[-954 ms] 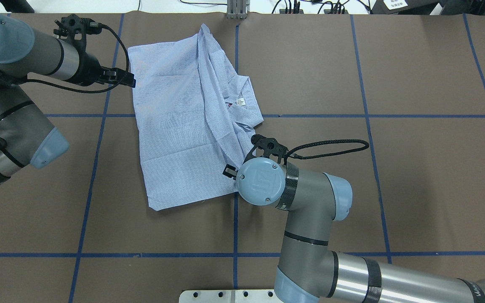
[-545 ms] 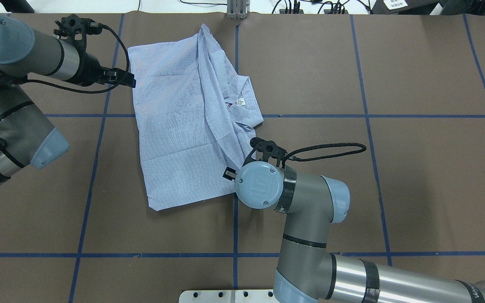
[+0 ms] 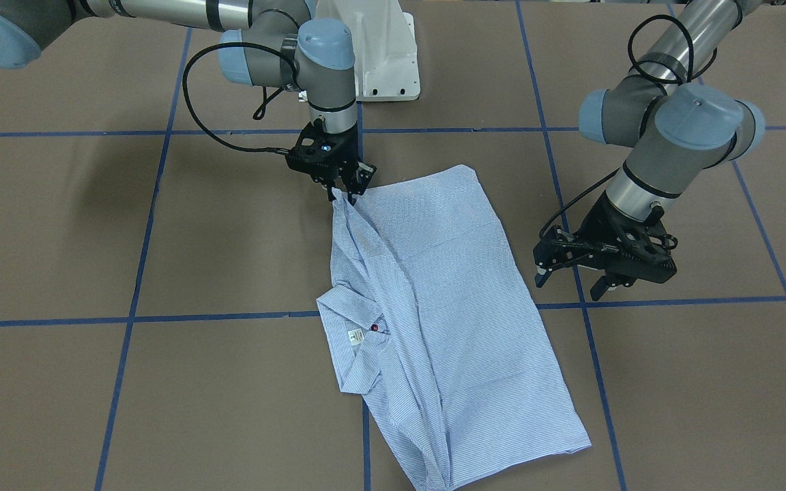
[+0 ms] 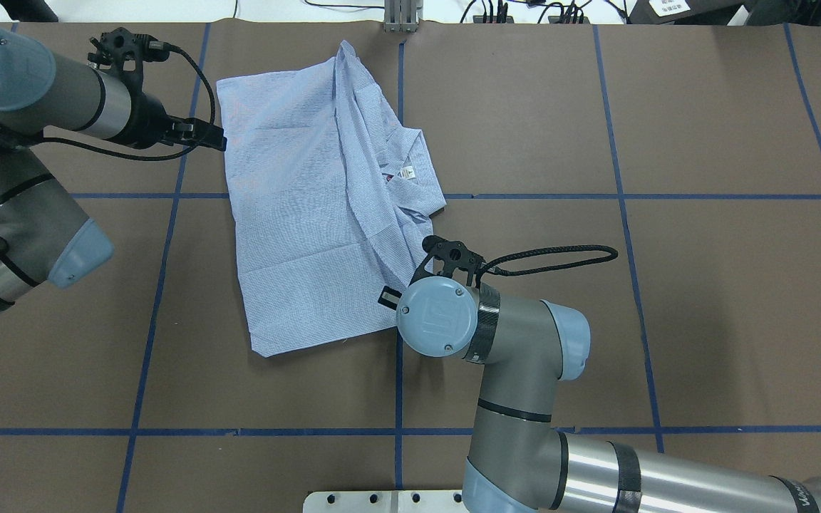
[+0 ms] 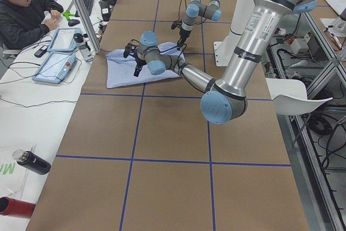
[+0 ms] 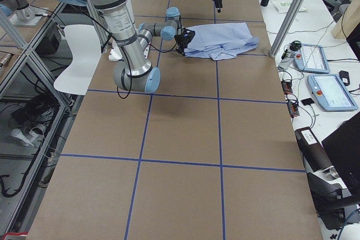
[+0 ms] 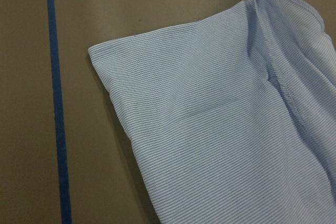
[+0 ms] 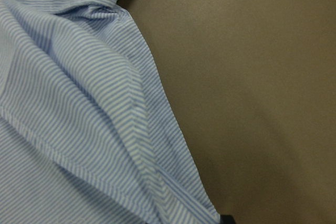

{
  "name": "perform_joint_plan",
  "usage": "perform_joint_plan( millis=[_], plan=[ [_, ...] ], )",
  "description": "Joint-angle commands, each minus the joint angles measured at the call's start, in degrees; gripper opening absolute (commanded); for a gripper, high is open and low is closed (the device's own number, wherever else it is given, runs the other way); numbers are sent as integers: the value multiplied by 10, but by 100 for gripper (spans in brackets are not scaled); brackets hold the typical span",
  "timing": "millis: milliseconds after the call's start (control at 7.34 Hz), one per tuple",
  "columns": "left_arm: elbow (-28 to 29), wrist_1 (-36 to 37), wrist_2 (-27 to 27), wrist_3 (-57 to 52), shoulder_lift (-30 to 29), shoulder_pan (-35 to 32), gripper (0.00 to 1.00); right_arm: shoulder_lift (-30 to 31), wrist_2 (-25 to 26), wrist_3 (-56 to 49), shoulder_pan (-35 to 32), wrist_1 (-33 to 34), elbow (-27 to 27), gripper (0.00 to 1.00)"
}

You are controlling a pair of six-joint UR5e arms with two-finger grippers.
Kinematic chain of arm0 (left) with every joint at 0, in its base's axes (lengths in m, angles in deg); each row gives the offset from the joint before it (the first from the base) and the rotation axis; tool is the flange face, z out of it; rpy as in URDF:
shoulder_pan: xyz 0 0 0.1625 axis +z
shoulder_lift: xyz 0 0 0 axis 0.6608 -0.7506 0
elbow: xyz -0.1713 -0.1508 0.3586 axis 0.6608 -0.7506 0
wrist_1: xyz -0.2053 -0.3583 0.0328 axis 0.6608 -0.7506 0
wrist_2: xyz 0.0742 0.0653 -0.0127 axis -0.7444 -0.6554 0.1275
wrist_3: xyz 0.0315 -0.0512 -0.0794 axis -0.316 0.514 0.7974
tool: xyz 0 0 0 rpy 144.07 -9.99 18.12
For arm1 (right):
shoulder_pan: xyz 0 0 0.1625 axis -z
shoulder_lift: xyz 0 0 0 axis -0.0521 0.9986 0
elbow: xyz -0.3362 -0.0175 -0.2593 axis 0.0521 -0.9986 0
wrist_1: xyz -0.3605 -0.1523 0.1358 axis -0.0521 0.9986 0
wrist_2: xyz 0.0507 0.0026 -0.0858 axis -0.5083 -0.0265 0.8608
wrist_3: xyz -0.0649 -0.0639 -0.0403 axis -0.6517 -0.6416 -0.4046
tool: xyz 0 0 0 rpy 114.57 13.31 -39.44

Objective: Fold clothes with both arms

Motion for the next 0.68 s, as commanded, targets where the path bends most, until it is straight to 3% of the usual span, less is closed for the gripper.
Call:
perform_joint_plan(
  millis=[0,273,545],
  plan=[
    [0,0,0,0,1,0,100,-2,7,2,4,1,0,35],
    [-3,0,0,0,1,0,100,-3,8,4,4,-1,1,0],
    [-4,0,0,0,1,0,100,-2,8,3,4,0,2,0]
  ],
)
